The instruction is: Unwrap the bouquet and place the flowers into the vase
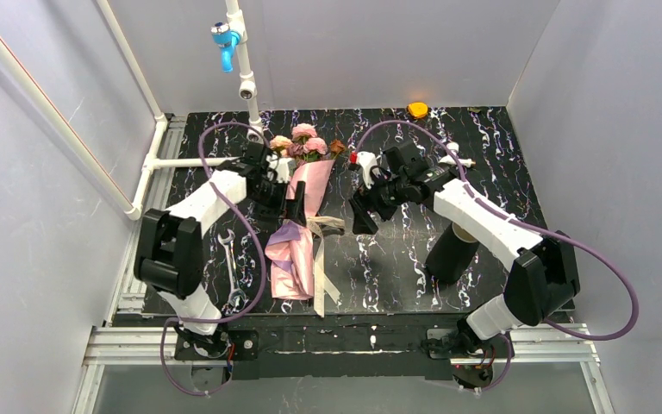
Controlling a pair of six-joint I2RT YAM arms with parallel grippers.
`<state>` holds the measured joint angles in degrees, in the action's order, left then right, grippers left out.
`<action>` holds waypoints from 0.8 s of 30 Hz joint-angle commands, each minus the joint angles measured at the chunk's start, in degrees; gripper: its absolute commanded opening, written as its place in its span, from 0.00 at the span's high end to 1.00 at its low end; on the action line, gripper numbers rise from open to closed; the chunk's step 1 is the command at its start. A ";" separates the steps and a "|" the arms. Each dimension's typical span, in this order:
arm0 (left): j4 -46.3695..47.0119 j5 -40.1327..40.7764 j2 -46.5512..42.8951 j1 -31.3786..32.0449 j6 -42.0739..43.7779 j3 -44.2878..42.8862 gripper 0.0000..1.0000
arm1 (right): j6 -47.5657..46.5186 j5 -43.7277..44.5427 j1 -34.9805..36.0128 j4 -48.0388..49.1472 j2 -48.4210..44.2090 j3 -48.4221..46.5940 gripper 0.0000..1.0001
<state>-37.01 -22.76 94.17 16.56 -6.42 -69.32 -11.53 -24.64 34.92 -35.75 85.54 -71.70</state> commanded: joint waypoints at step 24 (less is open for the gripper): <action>20.81 -14.64 -13.82 -0.14 0.41 18.85 0.18 | 5.55 2.32 1.38 18.56 8.08 7.88 0.37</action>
<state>-18.24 -37.52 82.35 17.23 -6.94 -53.58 -7.55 -24.12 36.03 -22.50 91.22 -61.58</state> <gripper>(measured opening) 0.828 0.659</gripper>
